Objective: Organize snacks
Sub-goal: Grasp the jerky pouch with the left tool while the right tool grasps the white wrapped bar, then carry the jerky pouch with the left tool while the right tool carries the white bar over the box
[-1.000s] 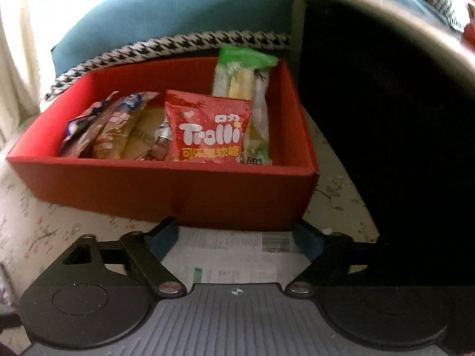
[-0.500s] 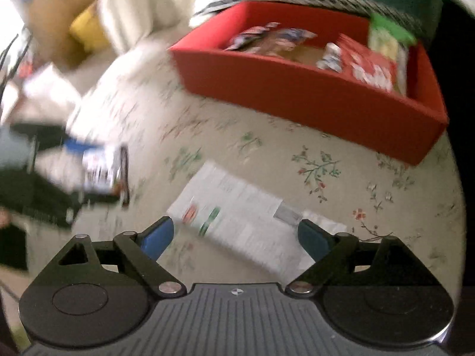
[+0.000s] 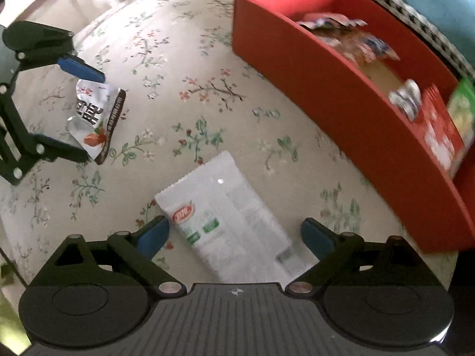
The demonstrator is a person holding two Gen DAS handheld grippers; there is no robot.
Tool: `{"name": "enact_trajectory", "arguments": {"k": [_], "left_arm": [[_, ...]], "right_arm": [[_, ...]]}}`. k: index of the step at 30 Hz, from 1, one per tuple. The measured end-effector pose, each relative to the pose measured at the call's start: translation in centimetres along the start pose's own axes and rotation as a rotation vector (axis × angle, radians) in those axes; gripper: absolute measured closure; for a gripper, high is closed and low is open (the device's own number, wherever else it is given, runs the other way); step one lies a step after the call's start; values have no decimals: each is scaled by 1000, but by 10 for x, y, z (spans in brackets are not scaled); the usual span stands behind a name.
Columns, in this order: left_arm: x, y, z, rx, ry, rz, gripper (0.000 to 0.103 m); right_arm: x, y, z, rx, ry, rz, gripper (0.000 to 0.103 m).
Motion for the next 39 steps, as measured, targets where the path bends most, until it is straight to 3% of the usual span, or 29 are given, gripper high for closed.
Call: {"name": "enact_trajectory", "arguments": {"k": [3, 5, 12, 18, 21, 23, 24, 31, 39], "left_arm": [[3, -6, 8, 16, 6, -28, 25], [3, -11, 10, 1, 39, -48, 25], [2, 4, -10, 17, 269, -20, 22], [-7, 1, -28, 74, 371, -19, 27], [-16, 0, -17, 15, 284, -27, 35], [-19, -4, -14, 25, 234, -50, 57], [-16, -6, -13, 29, 200, -49, 59], [-5, -10, -7, -2, -17, -57, 61], [5, -25, -12, 19, -63, -118, 61]], "right_arm": [[-18, -8, 12, -14, 127, -18, 24], [-30, -15, 23, -25, 173, -20, 42], [-52, -18, 58, -19, 346, -58, 46], [-65, -19, 58, 31, 522, -146, 45], [-68, -19, 58, 43, 546, -171, 45], [-69, -20, 58, 42, 546, -172, 45], [-69, -21, 58, 41, 551, -174, 45], [-60, -24, 62, 44, 554, -202, 49], [-57, -43, 56, 58, 604, -296, 49]]}}
Point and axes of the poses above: each gripper's, at about its wrist camera, not at the fingertips, and y roughly the way its jaws point, z to its left, x to its top, the point moved 1 cm from there along y, roughly the way its jaws point, and after that the axes turned 13 degrees about z, right-handed, at the moved point
